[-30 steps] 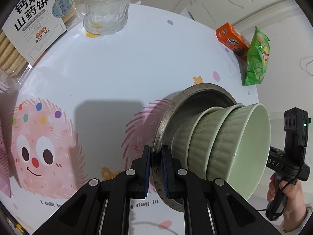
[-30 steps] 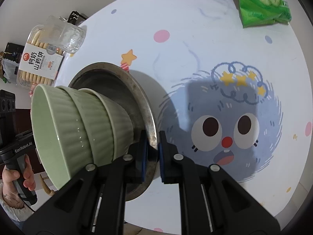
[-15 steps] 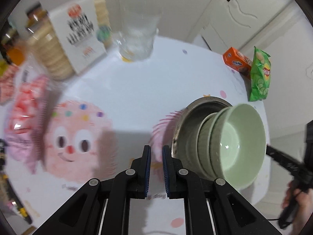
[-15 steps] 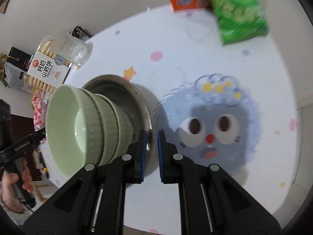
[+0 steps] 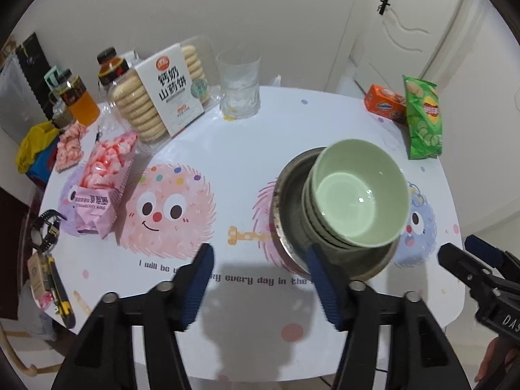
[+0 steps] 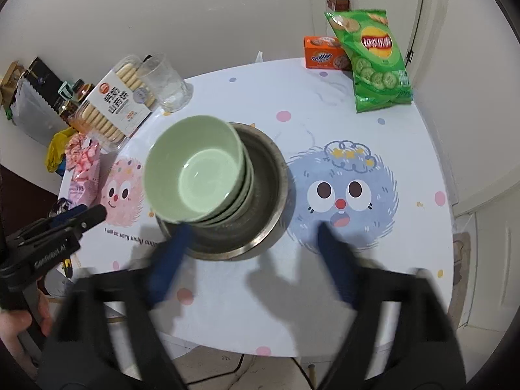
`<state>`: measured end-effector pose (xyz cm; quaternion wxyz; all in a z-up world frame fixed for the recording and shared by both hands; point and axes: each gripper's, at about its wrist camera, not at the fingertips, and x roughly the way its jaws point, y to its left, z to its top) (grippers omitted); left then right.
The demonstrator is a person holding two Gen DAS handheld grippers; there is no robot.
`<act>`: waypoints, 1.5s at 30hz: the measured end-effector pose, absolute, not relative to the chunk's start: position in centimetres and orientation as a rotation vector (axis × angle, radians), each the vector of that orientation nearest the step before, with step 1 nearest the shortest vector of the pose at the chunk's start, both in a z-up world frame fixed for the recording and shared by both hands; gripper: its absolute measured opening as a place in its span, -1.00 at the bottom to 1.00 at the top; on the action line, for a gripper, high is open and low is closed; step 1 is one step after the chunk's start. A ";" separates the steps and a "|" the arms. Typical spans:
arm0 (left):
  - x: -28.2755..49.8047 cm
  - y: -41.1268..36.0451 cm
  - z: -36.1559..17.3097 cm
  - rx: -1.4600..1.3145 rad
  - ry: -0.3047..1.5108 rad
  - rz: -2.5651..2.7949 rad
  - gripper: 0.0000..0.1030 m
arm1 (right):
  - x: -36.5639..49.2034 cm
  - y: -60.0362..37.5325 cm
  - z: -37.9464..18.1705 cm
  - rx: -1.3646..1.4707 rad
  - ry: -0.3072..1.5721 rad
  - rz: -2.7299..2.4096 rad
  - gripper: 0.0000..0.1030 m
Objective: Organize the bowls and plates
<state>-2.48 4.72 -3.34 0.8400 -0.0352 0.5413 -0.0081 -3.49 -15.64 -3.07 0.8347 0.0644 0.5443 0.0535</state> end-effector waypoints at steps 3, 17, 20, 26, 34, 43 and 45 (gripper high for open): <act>-3.2 4.2 -2.8 -0.069 1.134 -0.015 0.39 | -4.0 -14.9 -2.7 0.125 1.150 0.121 0.66; -4.9 4.5 -1.6 -0.092 1.102 0.059 0.61 | -6.2 -12.5 -0.4 -0.020 1.056 0.088 0.96; -4.9 4.5 -1.7 -0.089 1.109 0.047 0.67 | -6.2 -12.0 -0.2 -0.039 1.049 0.083 0.96; -5.2 4.2 -1.4 -0.062 1.085 0.046 1.00 | -6.0 -12.0 -0.4 -0.055 1.057 0.002 0.97; -4.8 4.0 -1.6 -0.056 1.102 0.040 1.00 | -6.1 -12.5 -0.4 -0.016 1.051 0.017 0.98; -4.6 3.2 -1.7 0.008 1.096 0.044 1.00 | -5.9 -12.6 -0.4 -0.009 1.054 0.024 0.99; -4.7 2.8 -1.4 0.040 1.075 0.060 1.00 | -5.8 -12.7 -0.4 -0.008 1.057 0.022 0.99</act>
